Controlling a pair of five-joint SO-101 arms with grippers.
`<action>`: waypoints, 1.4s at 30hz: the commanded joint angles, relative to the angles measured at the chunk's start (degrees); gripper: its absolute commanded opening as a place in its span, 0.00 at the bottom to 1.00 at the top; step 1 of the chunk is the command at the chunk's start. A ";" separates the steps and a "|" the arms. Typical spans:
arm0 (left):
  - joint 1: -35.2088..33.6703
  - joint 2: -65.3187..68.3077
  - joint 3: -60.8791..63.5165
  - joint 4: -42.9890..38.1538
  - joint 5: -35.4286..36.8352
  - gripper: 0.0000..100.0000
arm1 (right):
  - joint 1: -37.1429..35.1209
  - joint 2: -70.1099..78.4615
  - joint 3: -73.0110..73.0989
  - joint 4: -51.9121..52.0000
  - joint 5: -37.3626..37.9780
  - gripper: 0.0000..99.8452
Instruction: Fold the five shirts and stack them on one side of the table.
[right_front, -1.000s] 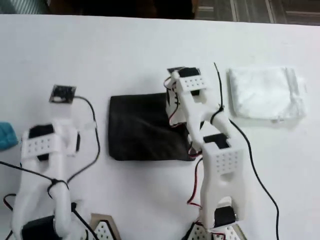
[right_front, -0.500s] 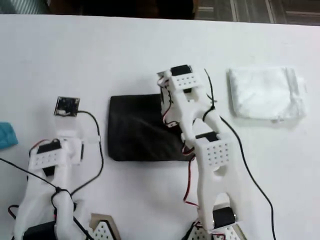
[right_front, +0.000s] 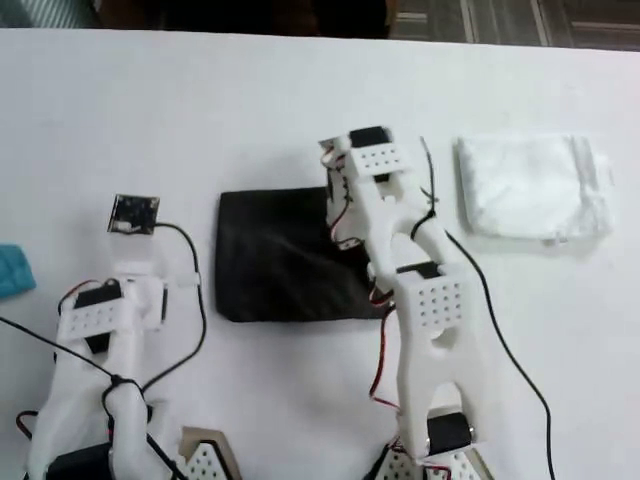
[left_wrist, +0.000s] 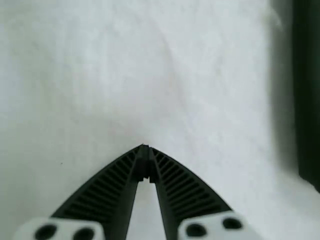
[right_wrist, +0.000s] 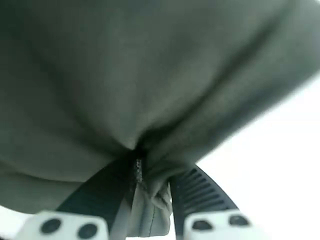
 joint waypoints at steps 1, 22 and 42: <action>-0.62 -1.05 -0.22 -0.79 -0.18 0.03 | 7.08 -7.08 -6.95 0.40 5.89 0.02; -0.62 -1.05 -0.13 -1.93 0.09 0.03 | 29.05 -22.20 -28.75 0.22 33.93 0.02; -0.62 -1.05 -0.04 -1.93 0.09 0.03 | 44.79 -2.33 -31.38 -19.47 43.16 0.02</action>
